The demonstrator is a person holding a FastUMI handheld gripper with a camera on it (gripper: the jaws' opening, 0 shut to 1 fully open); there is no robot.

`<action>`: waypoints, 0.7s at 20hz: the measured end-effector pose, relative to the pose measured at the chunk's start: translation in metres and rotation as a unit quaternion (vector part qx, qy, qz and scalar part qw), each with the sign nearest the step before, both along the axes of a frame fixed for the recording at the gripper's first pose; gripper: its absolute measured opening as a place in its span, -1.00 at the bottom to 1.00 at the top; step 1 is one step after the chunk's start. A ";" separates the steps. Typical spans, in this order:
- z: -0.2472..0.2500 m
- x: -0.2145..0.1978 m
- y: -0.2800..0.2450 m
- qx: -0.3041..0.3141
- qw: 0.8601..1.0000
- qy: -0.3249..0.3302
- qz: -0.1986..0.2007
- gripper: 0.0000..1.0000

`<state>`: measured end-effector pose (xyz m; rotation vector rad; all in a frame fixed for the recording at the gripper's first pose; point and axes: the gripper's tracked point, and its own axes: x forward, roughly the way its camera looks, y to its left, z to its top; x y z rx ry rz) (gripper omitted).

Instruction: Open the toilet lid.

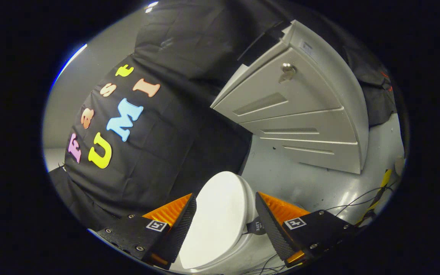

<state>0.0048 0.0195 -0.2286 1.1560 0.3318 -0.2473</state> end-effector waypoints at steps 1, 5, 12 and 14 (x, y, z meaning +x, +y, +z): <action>-0.007 -0.004 0.003 0.012 1.000 0.009 0.001 0.90; -0.032 -0.016 0.015 0.057 0.997 0.043 0.010 0.90; -0.063 -0.020 0.035 0.121 0.990 0.068 0.007 0.90; -0.066 -0.015 0.042 0.141 0.988 0.069 0.010 0.89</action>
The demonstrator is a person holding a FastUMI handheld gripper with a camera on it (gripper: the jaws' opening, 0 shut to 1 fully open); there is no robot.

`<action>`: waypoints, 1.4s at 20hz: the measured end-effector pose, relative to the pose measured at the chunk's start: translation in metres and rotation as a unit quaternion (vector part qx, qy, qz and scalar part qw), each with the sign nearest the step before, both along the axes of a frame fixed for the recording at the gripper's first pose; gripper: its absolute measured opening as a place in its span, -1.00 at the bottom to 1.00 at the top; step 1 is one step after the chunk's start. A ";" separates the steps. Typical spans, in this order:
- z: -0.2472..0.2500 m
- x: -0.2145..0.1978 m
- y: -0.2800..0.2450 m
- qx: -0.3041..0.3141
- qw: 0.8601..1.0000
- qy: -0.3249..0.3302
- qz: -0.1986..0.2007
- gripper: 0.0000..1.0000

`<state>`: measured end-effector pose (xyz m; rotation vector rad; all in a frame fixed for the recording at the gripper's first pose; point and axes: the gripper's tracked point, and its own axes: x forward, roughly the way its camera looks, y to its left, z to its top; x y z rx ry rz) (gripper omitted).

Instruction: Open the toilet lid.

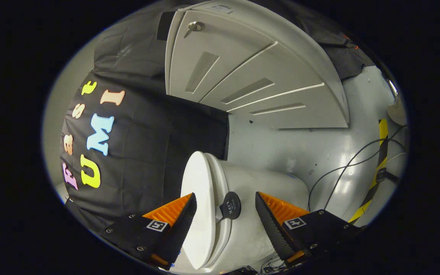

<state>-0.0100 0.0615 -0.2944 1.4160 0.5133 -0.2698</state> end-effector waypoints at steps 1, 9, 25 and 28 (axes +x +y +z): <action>-0.002 -0.002 0.000 0.008 1.000 -0.001 -0.002 0.89; -0.011 0.001 0.012 0.040 0.999 -0.002 0.008 0.39; -0.014 0.006 0.005 0.015 1.000 0.018 0.001 -1.00; -0.011 0.008 0.005 0.021 0.999 0.026 0.003 -1.00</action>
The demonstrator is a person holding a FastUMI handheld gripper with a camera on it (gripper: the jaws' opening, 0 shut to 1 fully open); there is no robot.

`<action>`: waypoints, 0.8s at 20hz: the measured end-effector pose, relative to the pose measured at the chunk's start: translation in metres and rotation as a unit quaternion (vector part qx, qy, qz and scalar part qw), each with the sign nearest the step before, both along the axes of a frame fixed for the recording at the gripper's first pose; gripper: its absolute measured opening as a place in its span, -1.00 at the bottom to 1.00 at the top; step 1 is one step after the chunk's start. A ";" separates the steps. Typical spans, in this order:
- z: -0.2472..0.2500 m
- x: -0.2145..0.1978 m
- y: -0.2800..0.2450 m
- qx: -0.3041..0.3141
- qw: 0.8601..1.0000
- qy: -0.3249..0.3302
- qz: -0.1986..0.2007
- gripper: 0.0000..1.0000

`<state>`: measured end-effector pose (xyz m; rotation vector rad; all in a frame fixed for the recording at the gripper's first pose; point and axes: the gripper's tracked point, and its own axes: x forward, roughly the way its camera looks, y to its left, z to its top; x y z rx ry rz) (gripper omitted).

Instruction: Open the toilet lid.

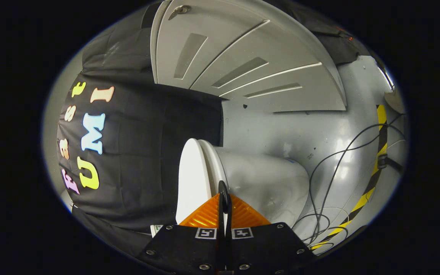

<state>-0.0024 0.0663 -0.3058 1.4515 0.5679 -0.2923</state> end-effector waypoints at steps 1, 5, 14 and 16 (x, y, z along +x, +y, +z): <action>0.002 0.000 0.001 0.002 1.000 0.001 0.000 -1.00; 0.017 -0.001 -0.001 -0.014 1.000 0.003 0.007 -1.00; 0.065 0.004 -0.002 -0.034 0.999 -0.024 0.016 -1.00; 0.079 0.004 -0.001 -0.043 0.998 -0.034 0.022 -1.00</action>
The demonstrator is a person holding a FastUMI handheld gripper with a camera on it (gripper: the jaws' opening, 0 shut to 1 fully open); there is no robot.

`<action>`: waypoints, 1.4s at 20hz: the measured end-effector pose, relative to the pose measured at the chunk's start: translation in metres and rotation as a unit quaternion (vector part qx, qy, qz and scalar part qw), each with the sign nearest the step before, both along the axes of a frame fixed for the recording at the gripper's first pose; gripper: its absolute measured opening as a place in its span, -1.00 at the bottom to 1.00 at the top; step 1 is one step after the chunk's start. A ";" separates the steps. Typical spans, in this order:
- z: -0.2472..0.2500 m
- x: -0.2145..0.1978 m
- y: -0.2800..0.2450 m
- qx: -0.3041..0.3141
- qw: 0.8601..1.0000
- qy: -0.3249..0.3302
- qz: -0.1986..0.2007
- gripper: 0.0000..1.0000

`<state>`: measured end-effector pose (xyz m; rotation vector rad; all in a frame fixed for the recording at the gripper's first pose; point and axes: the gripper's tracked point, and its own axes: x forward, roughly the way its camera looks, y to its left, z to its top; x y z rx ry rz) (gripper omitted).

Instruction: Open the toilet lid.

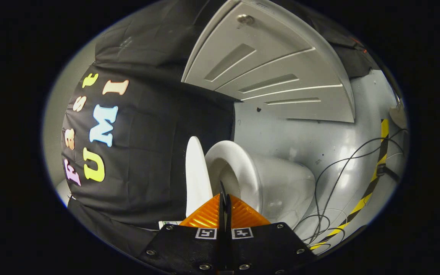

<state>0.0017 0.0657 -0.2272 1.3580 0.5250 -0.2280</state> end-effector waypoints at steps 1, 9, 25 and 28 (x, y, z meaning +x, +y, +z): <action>0.007 0.000 0.000 -0.004 1.000 -0.006 0.002 -1.00; 0.057 0.003 0.009 -0.037 0.998 -0.048 0.022 -1.00; 0.158 0.003 0.055 -0.132 0.980 -0.133 0.064 -1.00; 0.168 0.003 0.061 -0.147 0.977 -0.137 0.068 -1.00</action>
